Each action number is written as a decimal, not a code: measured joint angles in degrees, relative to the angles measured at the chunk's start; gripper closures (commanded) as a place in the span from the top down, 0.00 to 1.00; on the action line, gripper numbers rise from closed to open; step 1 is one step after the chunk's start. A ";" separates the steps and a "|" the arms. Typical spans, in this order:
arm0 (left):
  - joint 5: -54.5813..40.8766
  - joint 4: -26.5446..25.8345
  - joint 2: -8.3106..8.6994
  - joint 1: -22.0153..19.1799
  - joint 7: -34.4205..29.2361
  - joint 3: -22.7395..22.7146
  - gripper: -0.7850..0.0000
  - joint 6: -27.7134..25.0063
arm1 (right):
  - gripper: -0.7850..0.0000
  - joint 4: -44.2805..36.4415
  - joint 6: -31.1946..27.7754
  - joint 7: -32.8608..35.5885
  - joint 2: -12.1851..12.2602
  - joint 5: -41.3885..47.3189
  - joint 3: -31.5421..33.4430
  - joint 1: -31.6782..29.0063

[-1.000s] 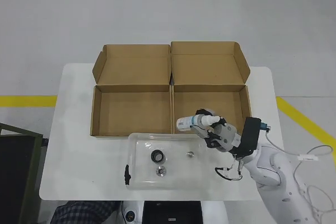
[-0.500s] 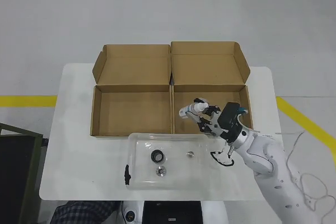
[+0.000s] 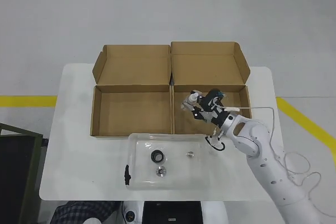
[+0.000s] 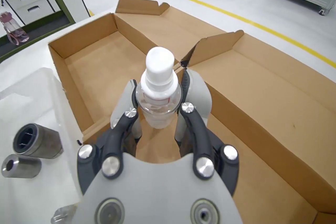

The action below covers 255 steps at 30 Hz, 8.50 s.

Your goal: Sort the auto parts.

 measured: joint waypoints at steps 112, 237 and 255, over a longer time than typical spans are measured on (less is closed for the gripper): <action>0.00 0.00 0.00 0.00 0.00 0.00 1.00 0.00 | 0.38 -27.69 -10.54 48.78 2.96 -23.55 -9.44 -14.31; 0.00 0.00 0.00 0.00 0.00 0.00 1.00 0.00 | 0.00 1.14 -4.69 32.26 3.27 -2.62 -0.47 6.65; 0.00 0.00 0.00 0.00 0.00 0.00 1.00 0.00 | 0.49 3.24 -2.73 33.17 2.44 -3.66 -4.06 8.95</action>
